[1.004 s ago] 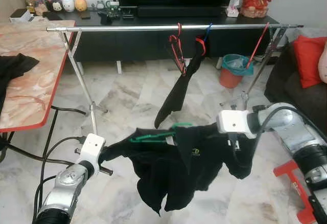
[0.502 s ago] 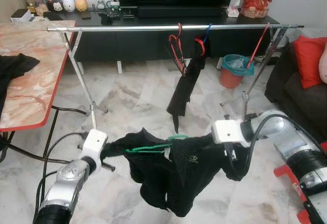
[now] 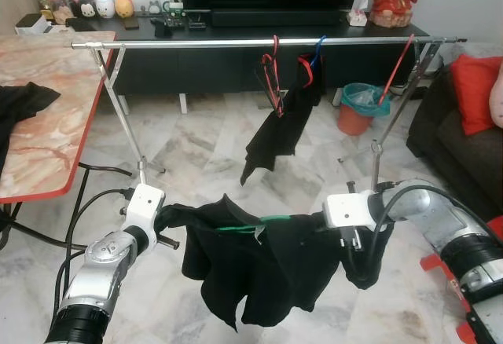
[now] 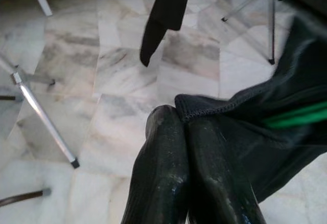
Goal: Hang hanger
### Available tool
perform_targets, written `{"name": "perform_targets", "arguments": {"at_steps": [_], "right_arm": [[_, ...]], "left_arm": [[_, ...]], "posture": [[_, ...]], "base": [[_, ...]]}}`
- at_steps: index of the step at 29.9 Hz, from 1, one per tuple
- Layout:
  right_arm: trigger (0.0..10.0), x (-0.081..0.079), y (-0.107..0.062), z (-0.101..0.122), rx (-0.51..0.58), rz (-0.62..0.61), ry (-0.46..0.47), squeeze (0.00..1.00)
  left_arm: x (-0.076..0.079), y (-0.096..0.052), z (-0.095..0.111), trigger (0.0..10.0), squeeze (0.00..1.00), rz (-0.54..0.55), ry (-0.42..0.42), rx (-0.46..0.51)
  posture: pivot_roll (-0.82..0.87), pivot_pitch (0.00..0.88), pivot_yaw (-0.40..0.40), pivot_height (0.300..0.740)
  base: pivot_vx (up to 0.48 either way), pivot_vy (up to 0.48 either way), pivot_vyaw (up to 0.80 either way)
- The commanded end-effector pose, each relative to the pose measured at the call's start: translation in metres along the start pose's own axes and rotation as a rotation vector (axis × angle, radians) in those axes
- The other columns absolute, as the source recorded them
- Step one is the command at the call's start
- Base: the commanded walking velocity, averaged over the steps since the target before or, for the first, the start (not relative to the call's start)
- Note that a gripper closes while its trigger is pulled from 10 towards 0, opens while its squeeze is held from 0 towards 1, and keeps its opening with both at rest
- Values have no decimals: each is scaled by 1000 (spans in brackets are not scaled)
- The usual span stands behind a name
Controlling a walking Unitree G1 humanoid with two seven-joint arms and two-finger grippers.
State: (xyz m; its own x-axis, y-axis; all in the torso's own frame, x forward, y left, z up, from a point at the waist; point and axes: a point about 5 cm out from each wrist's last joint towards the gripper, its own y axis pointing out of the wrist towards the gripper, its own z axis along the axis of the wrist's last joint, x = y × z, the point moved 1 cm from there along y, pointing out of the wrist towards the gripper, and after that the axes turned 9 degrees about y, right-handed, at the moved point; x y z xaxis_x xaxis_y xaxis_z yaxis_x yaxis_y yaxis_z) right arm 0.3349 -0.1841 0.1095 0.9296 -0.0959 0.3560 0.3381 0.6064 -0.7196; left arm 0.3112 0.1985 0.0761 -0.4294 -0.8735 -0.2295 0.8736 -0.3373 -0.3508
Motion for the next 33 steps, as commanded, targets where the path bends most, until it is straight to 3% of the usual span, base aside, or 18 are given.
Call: {"name": "perform_targets", "arguments": {"at_steps": [1, 9, 16, 21, 25, 28, 33], "right_arm": [[10000, 5, 3, 3, 13, -55, 4, 0], [10000, -5, 25, 7, 29, -90, 34, 0], [10000, -16, 44, 1, -40, -105, 67, 0], [10000, -7, 49, -4, -98, -250, 117, 0], [10000, 1, 51, 4, -30, -349, 188, 0], [10000, 10, 56, 21, 98, -464, 284, 0], [10000, 17, 58, 36, 198, -523, 332, 0]], "left_arm": [[0, -1, 13, 10000, 0, -17, 0, 41], [1, 0, 40, 10000, 0, -52, -14, 126], [2, -2, 63, 10000, 0, -65, 0, 185], [3, -4, 70, 10000, 0, -87, 12, 195], [11, -6, 73, 10000, 0, -137, 21, 202], [24, -7, 75, 10000, 0, -214, 29, 208], [31, -8, 75, 10000, 0, -253, 33, 210]], "posture": [[42, 0, -67, 728], [52, 0, -63, 728], [58, 0, -63, 728], [59, 0, -63, 728], [59, 0, -62, 728], [61, 0, -62, 728], [61, 0, -61, 728]], "base": [[0, 0, 0], [0, 0, 0], [0, 0, 0], [0, 0, 0], [0, 0, 0], [0, 0, 0], [0, 0, 0]]}}
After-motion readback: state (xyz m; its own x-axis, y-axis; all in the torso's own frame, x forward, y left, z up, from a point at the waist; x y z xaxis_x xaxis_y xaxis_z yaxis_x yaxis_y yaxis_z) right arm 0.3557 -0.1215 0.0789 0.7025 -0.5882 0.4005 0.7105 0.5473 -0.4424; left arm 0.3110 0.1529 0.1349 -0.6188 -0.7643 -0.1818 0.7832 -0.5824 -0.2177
